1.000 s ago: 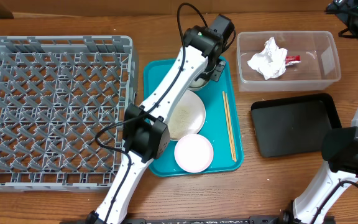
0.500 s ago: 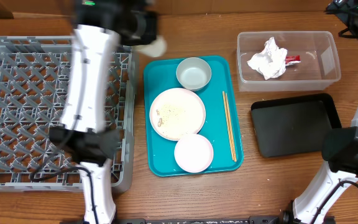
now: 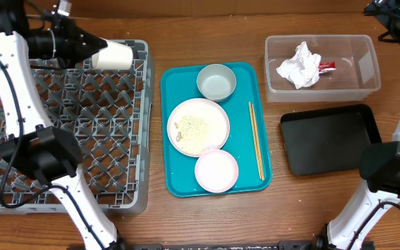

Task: Sort waste into correct bins and load items into the dishwasher
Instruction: 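Lift the white cup and carry it left over the dish rack, then lower the white cup into the dish rack with the left gripper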

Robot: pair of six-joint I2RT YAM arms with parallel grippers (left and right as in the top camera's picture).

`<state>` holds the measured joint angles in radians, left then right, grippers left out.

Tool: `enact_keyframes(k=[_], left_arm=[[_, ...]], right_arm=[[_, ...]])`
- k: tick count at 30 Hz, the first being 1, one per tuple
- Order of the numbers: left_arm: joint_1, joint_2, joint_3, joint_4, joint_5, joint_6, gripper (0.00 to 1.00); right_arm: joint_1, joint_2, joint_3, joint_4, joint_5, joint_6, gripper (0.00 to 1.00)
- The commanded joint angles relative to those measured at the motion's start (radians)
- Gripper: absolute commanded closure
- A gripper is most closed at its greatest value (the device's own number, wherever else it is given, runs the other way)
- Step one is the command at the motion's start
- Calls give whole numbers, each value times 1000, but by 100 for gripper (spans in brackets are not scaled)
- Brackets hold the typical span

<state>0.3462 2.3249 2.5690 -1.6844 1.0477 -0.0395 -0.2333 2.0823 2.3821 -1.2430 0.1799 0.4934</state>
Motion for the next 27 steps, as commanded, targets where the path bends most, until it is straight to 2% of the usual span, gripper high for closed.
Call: enact_keyframes(k=[1,4,8,18,27], left_arm=[[8,18,-105,-5,159,70,96],[24,18,-208,-5,162,71,96],[55,18,-298,-4,162,133,96],[140,18,-395,0,153,149,96],[152,18,-599,145,147,147,96]], right_arm=[[3,-10,8,3,-1,1,0],[3,-10,8,3,-1,1,0],[3,-10,8,3,-1,1,0],[3,-10,8,3,0,1,0],[3,-10,8,3,0,1,0]])
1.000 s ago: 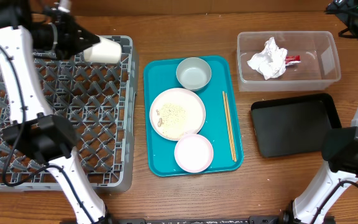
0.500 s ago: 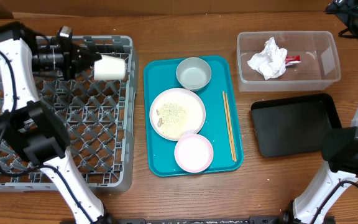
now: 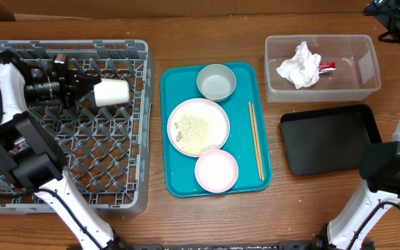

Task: Sort waste into correct bins and load items into the dishwasher
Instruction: 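Lower the white cup into the dish rack with the left gripper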

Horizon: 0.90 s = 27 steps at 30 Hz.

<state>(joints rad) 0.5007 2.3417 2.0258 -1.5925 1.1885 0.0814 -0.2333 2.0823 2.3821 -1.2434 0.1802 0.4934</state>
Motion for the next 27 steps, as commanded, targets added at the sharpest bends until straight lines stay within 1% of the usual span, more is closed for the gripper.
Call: enact_keyframes(k=[1,3,5,10,18,22,27], left_arm=[[-2,2,-63,66,5,22,96],[2,2,-68,95,-7,14,96],[10,2,-65,115,-32,-19,96],[28,1,-64,157,-129,-91,96],[35,1,13,118,-249,-98,96],[36,1,52,116,-308,-135,96],[36,2,55,169,-332,-135,96]], right_arm=[[3,-10,8,3,-1,1,0],[3,-10,8,3,-1,1,0],[3,-10,8,3,-1,1,0],[3,-10,8,3,-1,1,0],[3,-10,8,3,-1,1,0],[3,-10,8,3,-1,1,0],[3,-10,8,3,-1,1,0]])
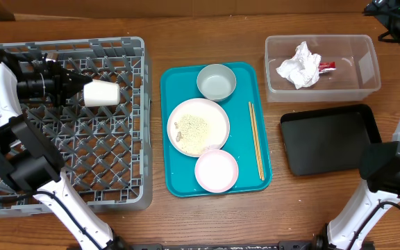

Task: Sort waste into correct bins and load items into the dishwasher
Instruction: 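Lower the white cup into the dish rack with the left gripper, then open the left gripper to release the cup and raise it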

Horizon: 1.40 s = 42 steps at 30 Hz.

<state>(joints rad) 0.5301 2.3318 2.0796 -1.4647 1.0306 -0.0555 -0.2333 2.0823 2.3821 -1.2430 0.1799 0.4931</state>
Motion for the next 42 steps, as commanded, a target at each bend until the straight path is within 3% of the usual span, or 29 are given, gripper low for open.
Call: enact_keyframes(k=[1,11,17,19,24,27,29,32,35,38,41,42], left_arm=[[6,11,0,48,-173,0,96],[6,11,-3,125,-176,-24,96],[7,11,-2,139,-394,-140,95],[9,11,6,130,-445,-151,87],[8,11,88,76,-509,-150,49],[7,11,192,19,-557,-150,36],[5,11,260,-21,-582,-150,33],[-9,10,357,-84,-617,-150,33],[-39,9,431,-137,-655,-148,43],[-86,9,464,-173,-689,-129,64],[-143,10,464,-226,-695,-69,94],[-161,10,459,-225,-695,-49,96]], right_arm=[[3,-10,8,3,-1,2,0],[3,-10,8,3,0,1,0],[3,-10,8,3,-1,2,0],[3,-10,8,3,-1,2,0],[3,-10,8,3,-1,2,0],[3,-10,8,3,-1,2,0],[3,-10,8,3,-1,2,0],[3,-10,8,3,-1,2,0],[3,-10,8,3,-1,2,0],[3,-10,8,3,-1,2,0],[3,-10,8,3,-1,2,0],[3,-10,8,3,-1,2,0]])
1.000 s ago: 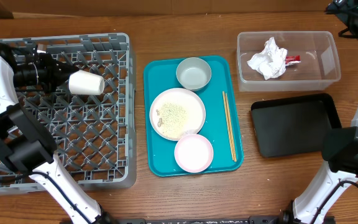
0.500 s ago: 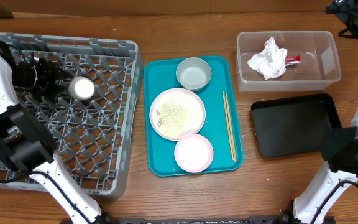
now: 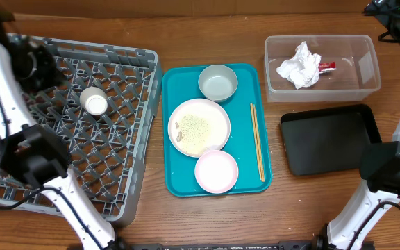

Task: Sort waste into correct bins and load items into the dishwasher
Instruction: 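Open the left gripper to release the cup and raise it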

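A white cup [image 3: 94,103] stands in the grey dish rack [image 3: 127,173], its round end facing up, with nothing touching it. My left gripper [image 3: 40,66] hovers over the rack's far left corner, apart from the cup and open. On the teal tray [image 3: 245,177] lie a grey bowl [image 3: 218,82], a white plate with rice [image 3: 198,127], a small white dish [image 3: 216,170] and chopsticks [image 3: 256,141]. Only the dark end of my right arm shows at the top right corner, so the state of the right gripper [image 3: 378,8] is unclear.
A clear bin [image 3: 356,87] at the back right holds crumpled white paper [image 3: 298,64] and a red wrapper [image 3: 327,67]. In front of it lies a black tray [image 3: 328,142]. The right arm's base [image 3: 389,169] stands at the right edge.
The cup, held sideways over the rack, now stands in the rack on its own. My left gripper has let go and moved back left. The rack now sits skewed, its far right corner nearer the tray.
My left gripper held the white cup sideways over the rack's far edge. Then the cup was lower and nearer the rack's middle, then slightly further left. Now it stands free in the rack, and the right arm has stayed still.
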Robot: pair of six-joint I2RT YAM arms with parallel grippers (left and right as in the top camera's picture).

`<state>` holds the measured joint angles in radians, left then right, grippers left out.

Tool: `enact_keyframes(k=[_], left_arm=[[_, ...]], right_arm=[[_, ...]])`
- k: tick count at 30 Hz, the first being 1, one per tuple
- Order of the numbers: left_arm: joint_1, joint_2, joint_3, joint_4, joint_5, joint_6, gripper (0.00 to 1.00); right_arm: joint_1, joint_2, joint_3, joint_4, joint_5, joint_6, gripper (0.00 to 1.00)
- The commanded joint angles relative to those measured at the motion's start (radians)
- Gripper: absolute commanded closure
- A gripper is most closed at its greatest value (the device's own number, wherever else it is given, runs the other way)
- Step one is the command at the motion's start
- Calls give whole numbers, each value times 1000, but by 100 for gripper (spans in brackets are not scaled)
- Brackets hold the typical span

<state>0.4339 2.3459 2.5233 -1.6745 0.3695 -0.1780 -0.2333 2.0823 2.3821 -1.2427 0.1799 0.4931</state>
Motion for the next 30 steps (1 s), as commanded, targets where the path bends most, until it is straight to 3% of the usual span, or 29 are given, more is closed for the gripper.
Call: enact_keyframes(k=[1,10,16,25,30], left_arm=[[-89,-5,11,-16,-42,88,96],[-279,-5,0,-16,-306,15,96],[-310,-22,-10,-16,-344,-22,96],[-311,-256,-256,-16,-401,-48,96],[-310,-279,-362,-14,-468,-117,96]], right_arm=[[3,-10,8,3,-1,2,0],[3,-10,8,3,-1,2,0],[3,-10,8,3,-1,1,0],[3,-10,8,3,-1,1,0],[3,-10,8,3,-1,2,0]])
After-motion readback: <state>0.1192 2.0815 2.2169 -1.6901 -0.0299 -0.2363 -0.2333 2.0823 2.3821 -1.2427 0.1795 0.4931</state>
